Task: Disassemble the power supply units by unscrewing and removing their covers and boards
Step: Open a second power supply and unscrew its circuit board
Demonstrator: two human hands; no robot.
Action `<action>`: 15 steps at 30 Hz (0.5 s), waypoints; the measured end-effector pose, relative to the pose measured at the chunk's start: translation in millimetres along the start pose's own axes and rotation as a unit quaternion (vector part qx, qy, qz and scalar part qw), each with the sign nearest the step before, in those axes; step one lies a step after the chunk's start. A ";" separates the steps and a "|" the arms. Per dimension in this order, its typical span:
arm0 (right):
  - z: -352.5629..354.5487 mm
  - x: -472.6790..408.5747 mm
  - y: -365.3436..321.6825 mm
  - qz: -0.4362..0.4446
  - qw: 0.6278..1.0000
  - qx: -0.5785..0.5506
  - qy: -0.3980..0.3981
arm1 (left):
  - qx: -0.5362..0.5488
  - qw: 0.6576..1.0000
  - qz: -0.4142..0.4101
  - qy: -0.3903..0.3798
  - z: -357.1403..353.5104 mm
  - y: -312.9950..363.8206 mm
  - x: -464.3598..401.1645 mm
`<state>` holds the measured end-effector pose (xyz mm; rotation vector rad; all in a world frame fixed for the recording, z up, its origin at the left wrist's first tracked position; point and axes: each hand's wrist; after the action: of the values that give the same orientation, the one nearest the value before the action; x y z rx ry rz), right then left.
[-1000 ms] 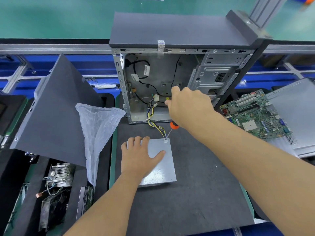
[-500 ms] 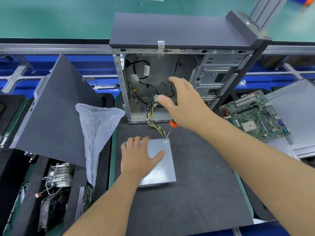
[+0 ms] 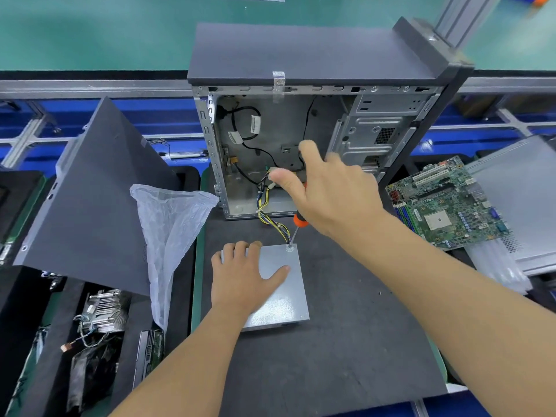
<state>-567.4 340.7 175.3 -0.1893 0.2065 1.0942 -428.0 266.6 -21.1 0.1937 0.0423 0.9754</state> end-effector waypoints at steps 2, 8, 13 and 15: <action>8.1 -5.0 -0.5 -0.009 0.996 0.069 -0.048 | -0.001 1.000 0.000 0.001 0.1 0.3 -0.1; 16.8 -16.5 5.1 0.028 0.986 0.077 -0.145 | -0.003 1.000 -0.002 -0.003 0.3 -0.1 0.0; 15.7 -13.0 7.7 0.036 0.988 -0.017 -0.148 | -0.002 1.000 -0.002 -0.005 0.3 -0.8 -0.4; 12.7 -8.8 7.3 0.036 0.991 -0.020 -0.124 | -0.003 1.000 -0.002 -0.007 0.5 -0.5 -0.5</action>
<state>-577.0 339.6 189.4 -0.0803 -0.0304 1.1830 -427.8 265.9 -20.8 0.1949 0.0273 0.9699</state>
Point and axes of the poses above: each hand's wrist, its own x-axis away from the middle knuckle, its own z-axis out of the back of the hand, y = z × x, and after that the axes turned 12 degrees about z, right-handed
